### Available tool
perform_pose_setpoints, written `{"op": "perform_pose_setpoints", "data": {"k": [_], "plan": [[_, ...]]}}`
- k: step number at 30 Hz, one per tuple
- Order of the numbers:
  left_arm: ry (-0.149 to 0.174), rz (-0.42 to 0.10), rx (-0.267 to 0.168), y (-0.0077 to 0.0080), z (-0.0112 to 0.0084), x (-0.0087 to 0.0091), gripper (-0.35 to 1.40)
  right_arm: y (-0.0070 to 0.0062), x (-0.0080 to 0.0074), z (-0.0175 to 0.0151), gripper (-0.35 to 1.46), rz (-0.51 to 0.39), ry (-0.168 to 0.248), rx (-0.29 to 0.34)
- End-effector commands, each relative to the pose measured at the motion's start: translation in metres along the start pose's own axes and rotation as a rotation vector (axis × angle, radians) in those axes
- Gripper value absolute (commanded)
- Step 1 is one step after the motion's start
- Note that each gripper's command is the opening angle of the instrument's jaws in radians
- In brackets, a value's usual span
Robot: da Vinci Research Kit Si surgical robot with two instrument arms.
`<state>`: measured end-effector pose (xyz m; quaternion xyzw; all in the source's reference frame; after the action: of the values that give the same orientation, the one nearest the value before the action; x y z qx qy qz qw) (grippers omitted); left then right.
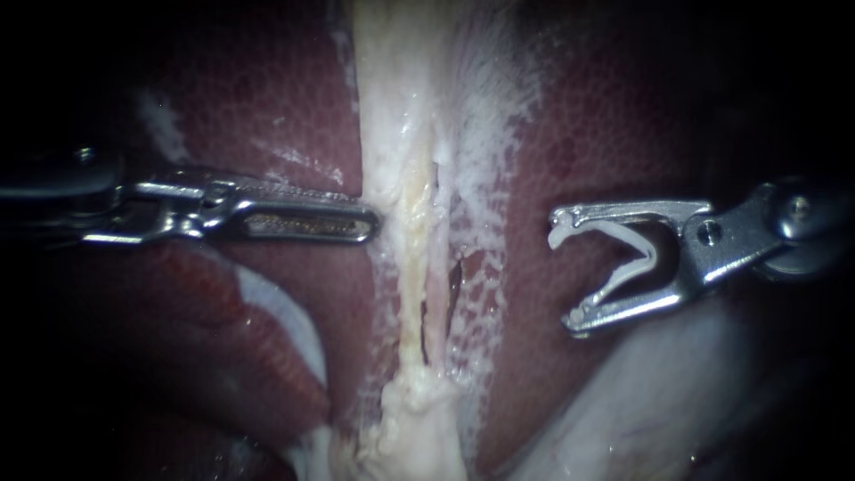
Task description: Clipping first clip left tube
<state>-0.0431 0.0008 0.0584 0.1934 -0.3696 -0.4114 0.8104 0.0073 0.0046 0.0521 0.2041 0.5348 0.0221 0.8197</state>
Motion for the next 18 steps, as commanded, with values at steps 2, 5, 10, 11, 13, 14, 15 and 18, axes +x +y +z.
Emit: {"op": "perform_pose_setpoints", "data": {"k": [2, 5, 10, 11, 13, 14, 15, 18], "plan": [[0.001, -0.001, 0.001, -0.0001, -0.0002, 0.0, -0.35, 0.0, 0.0, 0.0001, 0.6, 0.0, 0.0, -0.001], [0.002, -0.003, 0.005, -0.0004, -0.001, -0.0003, -0.35, -0.0001, -0.0001, 0.0005, 0.6, -0.008, -0.001, -0.001], [0.005, -0.007, 0.005, -0.0007, -0.0034, -0.0012, -0.35, -0.0009, -0.001, 0.0026, 0.6, 0.02, 0.002, 0.013], [0.005, -0.008, 0.004, -0.0006, -0.0037, -0.0013, -0.35, -0.0012, -0.0013, 0.0032, 0.6, 0.022, 0.002, 0.015], [-0.008, -0.012, 0.0, -0.0004, -0.0051, -0.0018, -0.35, -0.0017, -0.0021, 0.0046, 0.6, 0.035, 0.003, 0.029], [-0.016, -0.015, -0.006, -0.0002, -0.0059, -0.0021, -0.35, -0.002, -0.0024, 0.0053, 0.6, 0.036, 0.003, 0.034], [-0.022, -0.018, -0.008, -0.0001, -0.0064, -0.0023, -0.35, -0.0022, -0.0027, 0.006, 0.6, 0.041, 0.003, 0.037], [-0.034, -0.028, -0.011, 0.0, -0.008, -0.003, -0.35, -0.0029, -0.0036, 0.0081, 0.6, 0.058, 0.002, 0.046]]}}
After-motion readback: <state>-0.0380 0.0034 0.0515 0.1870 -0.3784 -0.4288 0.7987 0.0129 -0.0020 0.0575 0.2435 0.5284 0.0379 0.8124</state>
